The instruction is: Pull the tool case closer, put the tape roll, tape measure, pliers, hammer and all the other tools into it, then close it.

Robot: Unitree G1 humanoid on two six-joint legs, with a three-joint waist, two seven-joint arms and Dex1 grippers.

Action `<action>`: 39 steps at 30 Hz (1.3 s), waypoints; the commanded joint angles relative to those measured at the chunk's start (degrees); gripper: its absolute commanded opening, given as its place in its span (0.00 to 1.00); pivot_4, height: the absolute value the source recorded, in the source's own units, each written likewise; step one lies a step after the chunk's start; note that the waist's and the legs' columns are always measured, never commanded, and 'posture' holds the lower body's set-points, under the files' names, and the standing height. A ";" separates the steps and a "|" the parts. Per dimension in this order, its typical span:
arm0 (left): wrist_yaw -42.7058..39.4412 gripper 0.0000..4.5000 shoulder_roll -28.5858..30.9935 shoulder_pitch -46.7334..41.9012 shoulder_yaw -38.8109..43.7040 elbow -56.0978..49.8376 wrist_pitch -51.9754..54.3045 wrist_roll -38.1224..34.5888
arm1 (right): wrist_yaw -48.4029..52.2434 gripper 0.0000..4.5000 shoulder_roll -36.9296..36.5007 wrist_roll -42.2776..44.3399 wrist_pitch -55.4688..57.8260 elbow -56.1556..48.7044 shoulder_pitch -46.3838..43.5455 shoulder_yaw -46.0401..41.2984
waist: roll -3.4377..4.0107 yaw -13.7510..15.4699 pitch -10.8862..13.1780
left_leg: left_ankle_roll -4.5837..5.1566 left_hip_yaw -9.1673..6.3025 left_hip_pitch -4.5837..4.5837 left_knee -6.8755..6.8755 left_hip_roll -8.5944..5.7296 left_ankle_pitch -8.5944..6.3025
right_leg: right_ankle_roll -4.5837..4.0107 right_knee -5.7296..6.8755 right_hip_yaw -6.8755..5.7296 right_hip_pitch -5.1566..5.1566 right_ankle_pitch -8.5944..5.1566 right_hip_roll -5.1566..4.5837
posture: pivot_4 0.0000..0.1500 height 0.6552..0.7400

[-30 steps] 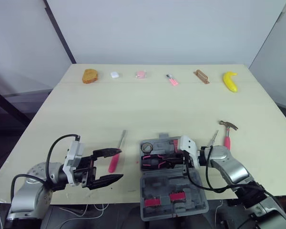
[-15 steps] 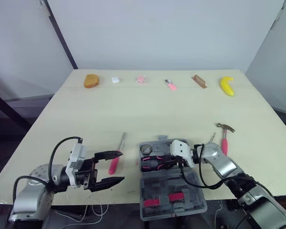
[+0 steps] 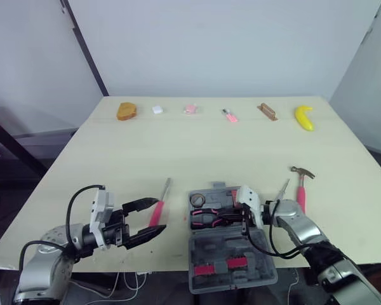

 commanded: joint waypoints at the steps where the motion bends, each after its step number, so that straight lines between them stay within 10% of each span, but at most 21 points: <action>1: 6.81 1.00 -1.21 0.23 2.22 -1.11 2.45 -0.08 | -3.56 0.01 -1.67 4.57 2.21 -10.66 2.29 -7.03 | -0.04 -0.18 0.05 | 0.00 -0.06 -0.21 0.00 0.01 0.00 | 0.01 0.03 -0.01 -0.20 0.01 0.06 | 1.00 1.00; 7: 11.96 1.00 -2.12 4.08 3.93 -0.49 3.28 0.89 | -3.33 0.13 -9.98 6.79 2.37 -17.48 14.54 -16.00 | -0.09 -0.15 0.08 | 0.00 -0.12 -0.88 -0.01 0.04 0.00 | 0.00 -0.03 -0.04 -0.82 0.01 0.14 | 1.00 1.00; 16: 9.38 1.00 0.72 13.46 9.24 1.44 2.61 0.69 | 0.12 0.99 -16.61 13.06 -1.76 -21.77 38.11 -32.64 | -0.46 -0.22 0.36 | 0.03 0.14 -0.82 -0.06 0.08 -0.02 | -0.10 -0.15 0.05 -0.79 -0.19 0.07 | 1.00 1.00; 27: 10.56 1.00 1.39 16.70 12.04 1.34 4.37 0.03 | 0.24 0.99 -17.92 18.81 0.19 -21.73 48.06 -45.04 | -0.80 -0.07 0.60 | 0.02 0.41 -0.76 -0.04 0.18 -0.02 | -0.11 -0.20 0.24 -0.80 -0.21 0.01 | 1.00 1.00; 39: 7.49 1.00 7.68 7.22 -0.59 -10.66 12.90 1.37 | -3.74 0.99 -26.31 18.99 16.93 -37.37 31.29 -29.81 | -0.76 -0.09 0.70 | 0.02 0.46 -0.76 -0.02 0.21 -0.02 | -0.10 -0.19 0.27 -0.81 -0.18 0.12 | 1.00 1.00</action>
